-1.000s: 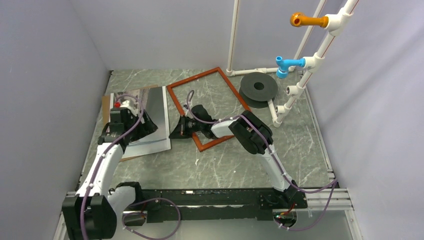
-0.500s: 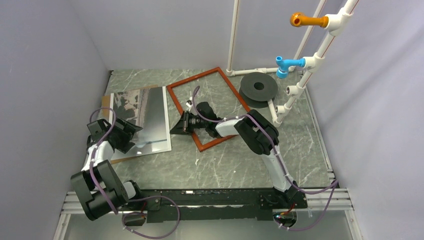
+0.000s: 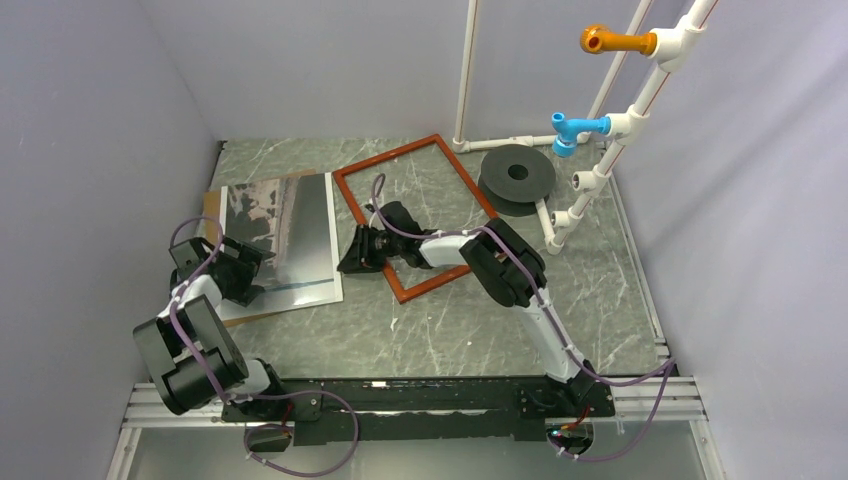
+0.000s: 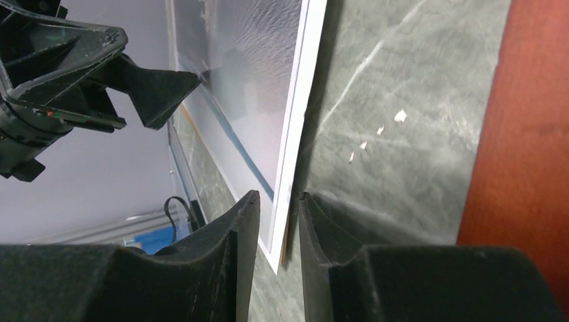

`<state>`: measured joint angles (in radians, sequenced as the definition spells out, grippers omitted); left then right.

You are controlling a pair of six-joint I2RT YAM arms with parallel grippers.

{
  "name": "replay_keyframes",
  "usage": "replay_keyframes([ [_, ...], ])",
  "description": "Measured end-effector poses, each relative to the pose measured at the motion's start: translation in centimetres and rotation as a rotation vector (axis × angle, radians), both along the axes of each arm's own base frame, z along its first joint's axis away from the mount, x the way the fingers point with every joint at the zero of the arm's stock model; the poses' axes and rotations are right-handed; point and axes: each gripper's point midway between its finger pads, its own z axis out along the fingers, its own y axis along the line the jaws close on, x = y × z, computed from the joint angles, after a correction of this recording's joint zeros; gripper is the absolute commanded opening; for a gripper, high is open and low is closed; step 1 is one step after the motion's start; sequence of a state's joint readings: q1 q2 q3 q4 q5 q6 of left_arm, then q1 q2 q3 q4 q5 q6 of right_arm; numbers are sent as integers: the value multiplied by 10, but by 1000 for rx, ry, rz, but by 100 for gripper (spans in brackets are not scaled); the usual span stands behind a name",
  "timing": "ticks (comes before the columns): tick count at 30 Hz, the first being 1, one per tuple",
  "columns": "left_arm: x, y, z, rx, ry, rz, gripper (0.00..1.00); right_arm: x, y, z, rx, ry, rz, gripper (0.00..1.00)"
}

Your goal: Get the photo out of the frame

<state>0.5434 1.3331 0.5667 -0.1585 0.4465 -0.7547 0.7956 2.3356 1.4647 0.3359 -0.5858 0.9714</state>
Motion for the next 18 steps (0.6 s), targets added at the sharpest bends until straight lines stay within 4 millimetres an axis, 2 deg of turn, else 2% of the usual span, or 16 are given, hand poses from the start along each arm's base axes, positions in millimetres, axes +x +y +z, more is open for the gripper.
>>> replay_keyframes([
  [3, 2, 2, 0, -8, -6, 15, 97, 1, 5, -1, 12, 5, 13, 30],
  [14, 4, 4, 0, -13, -18, 34, 97, 18, 17, 8, 117, 68, 3, 12],
  [18, 4, 4, 0, -12, -19, 34, 97, 27, 21, 14, 179, 86, 1, 13],
])
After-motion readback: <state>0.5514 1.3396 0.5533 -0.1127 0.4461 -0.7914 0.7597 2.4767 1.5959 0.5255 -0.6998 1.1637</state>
